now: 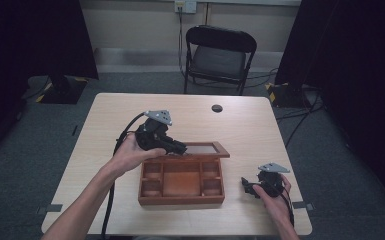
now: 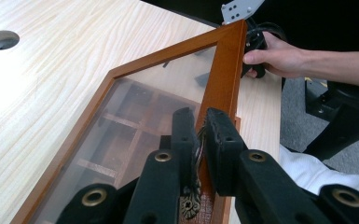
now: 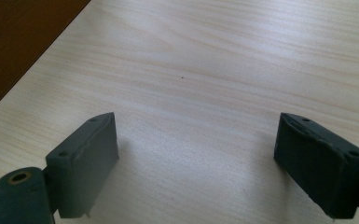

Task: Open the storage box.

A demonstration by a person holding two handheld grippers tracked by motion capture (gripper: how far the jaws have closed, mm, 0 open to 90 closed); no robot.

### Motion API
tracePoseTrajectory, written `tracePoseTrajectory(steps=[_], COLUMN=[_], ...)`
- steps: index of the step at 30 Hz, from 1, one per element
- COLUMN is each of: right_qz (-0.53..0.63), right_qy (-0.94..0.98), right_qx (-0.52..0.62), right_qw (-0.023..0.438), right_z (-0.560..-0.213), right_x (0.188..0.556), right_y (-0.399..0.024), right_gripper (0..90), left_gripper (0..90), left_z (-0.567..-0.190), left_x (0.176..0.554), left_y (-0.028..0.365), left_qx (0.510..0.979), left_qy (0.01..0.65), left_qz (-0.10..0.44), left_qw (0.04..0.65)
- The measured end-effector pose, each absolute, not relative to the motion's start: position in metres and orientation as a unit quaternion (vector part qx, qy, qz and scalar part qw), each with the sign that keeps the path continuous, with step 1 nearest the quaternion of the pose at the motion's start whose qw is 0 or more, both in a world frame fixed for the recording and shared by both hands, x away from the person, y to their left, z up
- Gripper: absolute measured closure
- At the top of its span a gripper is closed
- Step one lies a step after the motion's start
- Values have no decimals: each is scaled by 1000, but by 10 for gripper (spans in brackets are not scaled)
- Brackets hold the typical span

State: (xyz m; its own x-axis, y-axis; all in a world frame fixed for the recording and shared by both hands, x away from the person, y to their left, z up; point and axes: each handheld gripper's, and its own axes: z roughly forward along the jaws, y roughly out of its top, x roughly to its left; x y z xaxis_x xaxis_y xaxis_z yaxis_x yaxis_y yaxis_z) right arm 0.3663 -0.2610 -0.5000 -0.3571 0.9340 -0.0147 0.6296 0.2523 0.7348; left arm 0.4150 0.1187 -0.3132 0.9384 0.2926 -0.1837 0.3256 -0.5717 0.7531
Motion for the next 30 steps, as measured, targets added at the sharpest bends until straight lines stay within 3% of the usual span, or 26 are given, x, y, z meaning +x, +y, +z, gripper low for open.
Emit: tracePoseTrajectory(steps=[30], right_qz=[327], right_qy=[757], right_qx=[516], right_qw=[233], right_z=[-500], right_x=[367], right_y=[-261], right_gripper=[125], left_gripper=[823], left_z=[-312], left_x=[415], left_y=[118], left_qx=[887], left_qy=[175], left_qz=[-17], left_qw=[426])
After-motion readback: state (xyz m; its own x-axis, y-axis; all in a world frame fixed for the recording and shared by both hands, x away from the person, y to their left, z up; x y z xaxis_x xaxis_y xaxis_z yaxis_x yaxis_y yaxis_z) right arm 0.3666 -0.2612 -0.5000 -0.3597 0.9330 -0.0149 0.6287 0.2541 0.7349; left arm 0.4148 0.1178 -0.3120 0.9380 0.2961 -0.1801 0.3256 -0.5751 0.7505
